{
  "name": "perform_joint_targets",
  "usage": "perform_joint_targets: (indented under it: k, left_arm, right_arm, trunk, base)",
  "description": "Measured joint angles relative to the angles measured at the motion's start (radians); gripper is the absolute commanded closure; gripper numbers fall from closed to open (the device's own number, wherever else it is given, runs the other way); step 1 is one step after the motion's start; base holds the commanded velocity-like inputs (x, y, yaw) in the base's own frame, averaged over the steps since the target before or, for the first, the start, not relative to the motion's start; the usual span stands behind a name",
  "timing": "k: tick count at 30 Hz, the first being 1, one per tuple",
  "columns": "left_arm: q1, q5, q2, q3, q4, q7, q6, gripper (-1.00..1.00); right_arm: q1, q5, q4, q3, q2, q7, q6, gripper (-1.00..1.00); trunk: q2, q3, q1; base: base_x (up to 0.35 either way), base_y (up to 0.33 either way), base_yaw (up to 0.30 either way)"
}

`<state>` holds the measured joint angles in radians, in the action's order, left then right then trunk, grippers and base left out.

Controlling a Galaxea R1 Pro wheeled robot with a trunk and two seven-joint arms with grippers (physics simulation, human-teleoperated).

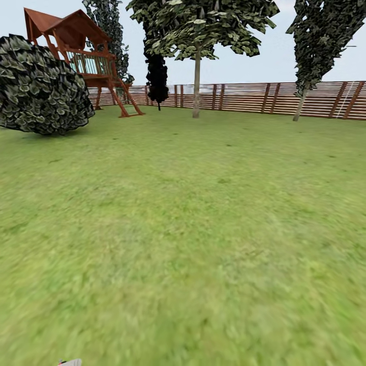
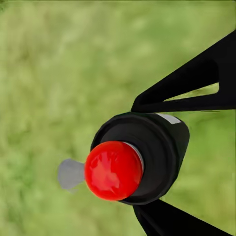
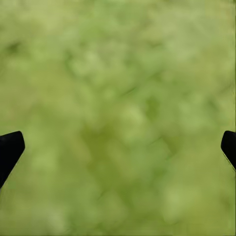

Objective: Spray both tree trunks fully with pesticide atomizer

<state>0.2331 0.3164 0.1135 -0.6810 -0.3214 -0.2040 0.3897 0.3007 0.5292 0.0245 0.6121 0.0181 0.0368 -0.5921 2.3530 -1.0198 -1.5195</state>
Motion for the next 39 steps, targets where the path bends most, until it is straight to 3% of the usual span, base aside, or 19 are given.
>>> perform_joint_targets:
  k: [39]
  left_arm:
    - [0.000, 0.000, 0.000, 0.000, 0.000, 0.000, 0.000, 1.00]
  right_arm:
    - [0.000, 0.000, 0.000, 0.000, 0.000, 0.000, 0.000, -1.00]
  trunk:
    - [0.000, 0.000, 0.000]
  base:
    - [0.341, 0.000, 0.000]
